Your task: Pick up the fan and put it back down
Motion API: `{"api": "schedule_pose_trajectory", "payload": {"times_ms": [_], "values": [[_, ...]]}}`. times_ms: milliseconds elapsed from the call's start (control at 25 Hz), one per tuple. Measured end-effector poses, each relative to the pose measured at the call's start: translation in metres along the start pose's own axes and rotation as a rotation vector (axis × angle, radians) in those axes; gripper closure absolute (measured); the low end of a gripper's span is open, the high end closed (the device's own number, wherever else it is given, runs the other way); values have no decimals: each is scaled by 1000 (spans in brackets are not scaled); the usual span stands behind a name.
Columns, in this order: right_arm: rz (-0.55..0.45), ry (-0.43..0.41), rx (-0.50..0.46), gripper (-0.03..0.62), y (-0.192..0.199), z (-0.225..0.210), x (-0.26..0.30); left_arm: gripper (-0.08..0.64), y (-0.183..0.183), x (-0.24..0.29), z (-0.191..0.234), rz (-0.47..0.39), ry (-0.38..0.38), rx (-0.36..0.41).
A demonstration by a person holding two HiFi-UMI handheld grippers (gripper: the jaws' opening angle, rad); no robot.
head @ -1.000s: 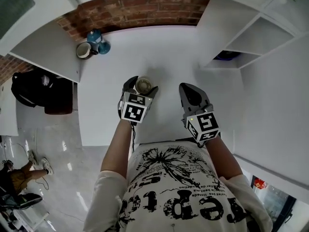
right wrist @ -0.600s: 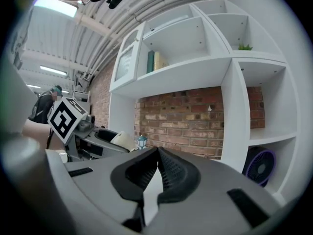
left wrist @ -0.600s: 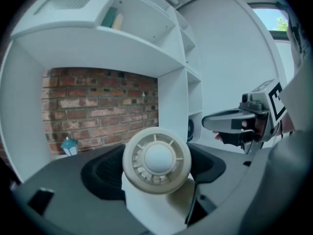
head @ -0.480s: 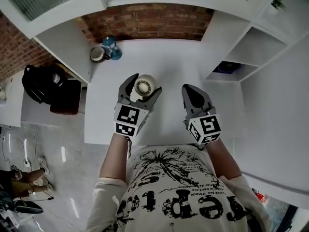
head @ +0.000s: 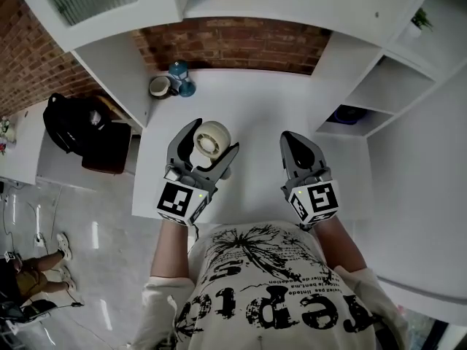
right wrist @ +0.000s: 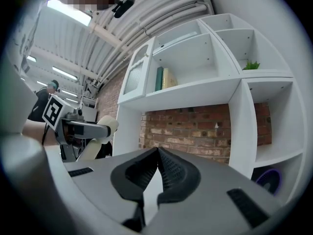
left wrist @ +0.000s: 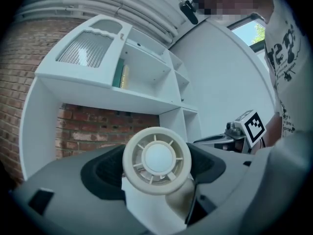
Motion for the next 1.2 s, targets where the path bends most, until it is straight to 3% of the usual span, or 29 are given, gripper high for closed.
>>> {"api": "schedule_pose_trajectory", "payload": {"times_ms": [280, 520, 1200], "values": [[2, -6, -7, 578, 2, 1, 6, 179, 0, 1, 5, 7, -10, 3], [26, 9, 8, 577, 10, -3, 13, 179, 26, 17, 13, 116, 0, -19], [245, 101, 75, 577, 102, -35, 28, 179, 194, 83, 7, 495, 132, -166]]}}
Point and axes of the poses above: the fingertips, and each gripper's own axes: x forward along the fingers, z to its left, y out of its underside, the point moved 1 cm from there along -x, backward along the fingers, and after that the axes turned 9 degrees about y, right-handed, at the moved point
